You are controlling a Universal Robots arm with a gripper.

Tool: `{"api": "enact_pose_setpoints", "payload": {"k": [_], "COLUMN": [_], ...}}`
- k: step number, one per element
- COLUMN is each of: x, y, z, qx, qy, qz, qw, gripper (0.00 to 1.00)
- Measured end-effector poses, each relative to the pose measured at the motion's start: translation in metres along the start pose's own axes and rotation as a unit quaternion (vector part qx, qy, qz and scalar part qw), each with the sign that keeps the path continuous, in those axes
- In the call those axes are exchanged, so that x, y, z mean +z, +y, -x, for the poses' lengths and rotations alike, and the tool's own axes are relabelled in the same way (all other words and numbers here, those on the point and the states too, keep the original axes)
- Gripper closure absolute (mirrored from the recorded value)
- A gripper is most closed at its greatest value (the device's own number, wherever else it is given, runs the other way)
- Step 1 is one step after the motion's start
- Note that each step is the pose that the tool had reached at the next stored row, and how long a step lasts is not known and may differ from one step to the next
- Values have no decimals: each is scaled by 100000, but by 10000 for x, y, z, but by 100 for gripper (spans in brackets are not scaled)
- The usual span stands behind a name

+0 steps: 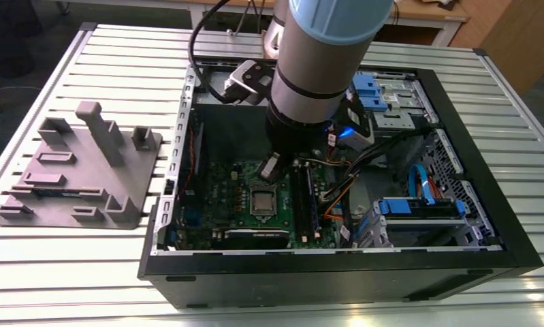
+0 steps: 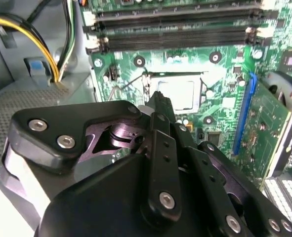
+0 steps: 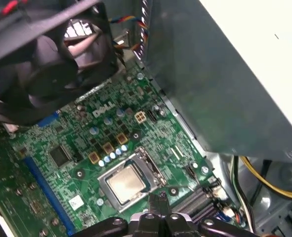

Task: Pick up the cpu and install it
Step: 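Close the cpu cover, then install the first cpu locking lever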

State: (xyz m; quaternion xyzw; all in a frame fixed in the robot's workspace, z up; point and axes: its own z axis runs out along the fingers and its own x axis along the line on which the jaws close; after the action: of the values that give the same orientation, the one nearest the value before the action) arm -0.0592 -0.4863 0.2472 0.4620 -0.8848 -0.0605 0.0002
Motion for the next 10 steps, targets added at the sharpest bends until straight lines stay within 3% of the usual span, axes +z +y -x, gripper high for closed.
{"api": "enact_pose_setpoints", "payload": {"k": [5,10], "x": [7,9], "y": [71,76], "z": [-50,-52], "qx": [-204,-406], "qy": [-8,6], "qz": [-34,-24], "qw": [100000,99999], "gripper": [90,90]}}
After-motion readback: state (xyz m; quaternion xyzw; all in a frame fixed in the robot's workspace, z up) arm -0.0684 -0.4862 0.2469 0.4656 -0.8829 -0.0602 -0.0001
